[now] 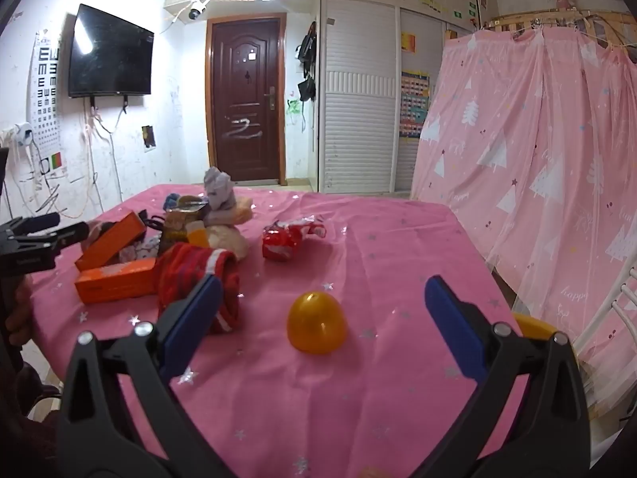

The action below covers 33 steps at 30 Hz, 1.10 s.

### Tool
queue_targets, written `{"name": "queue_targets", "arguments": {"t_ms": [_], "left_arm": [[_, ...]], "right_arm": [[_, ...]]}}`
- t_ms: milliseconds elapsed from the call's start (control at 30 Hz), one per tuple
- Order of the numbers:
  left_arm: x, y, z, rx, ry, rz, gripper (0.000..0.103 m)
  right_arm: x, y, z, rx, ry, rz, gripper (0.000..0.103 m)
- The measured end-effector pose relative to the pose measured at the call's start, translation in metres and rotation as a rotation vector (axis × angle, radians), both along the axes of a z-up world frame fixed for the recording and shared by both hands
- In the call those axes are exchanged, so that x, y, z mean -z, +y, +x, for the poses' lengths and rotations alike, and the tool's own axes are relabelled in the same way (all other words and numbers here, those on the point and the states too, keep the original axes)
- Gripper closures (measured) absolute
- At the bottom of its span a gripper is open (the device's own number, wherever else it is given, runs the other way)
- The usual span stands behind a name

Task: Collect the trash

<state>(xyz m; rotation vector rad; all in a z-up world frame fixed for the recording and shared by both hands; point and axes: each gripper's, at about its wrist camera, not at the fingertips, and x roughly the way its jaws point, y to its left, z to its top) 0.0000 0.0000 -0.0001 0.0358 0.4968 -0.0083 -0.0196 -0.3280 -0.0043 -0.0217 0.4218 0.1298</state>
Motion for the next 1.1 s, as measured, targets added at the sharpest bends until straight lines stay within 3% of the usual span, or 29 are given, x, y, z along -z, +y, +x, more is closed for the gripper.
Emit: {"name": "queue_targets", "arguments": {"t_ms": [1100], "left_arm": [[0.0, -0.0002, 0.0, -0.001, -0.001, 0.003, 0.008]], "right_arm": [[0.0006, 0.0009, 0.0006, -0.003, 0.007, -0.003, 0.005]]}}
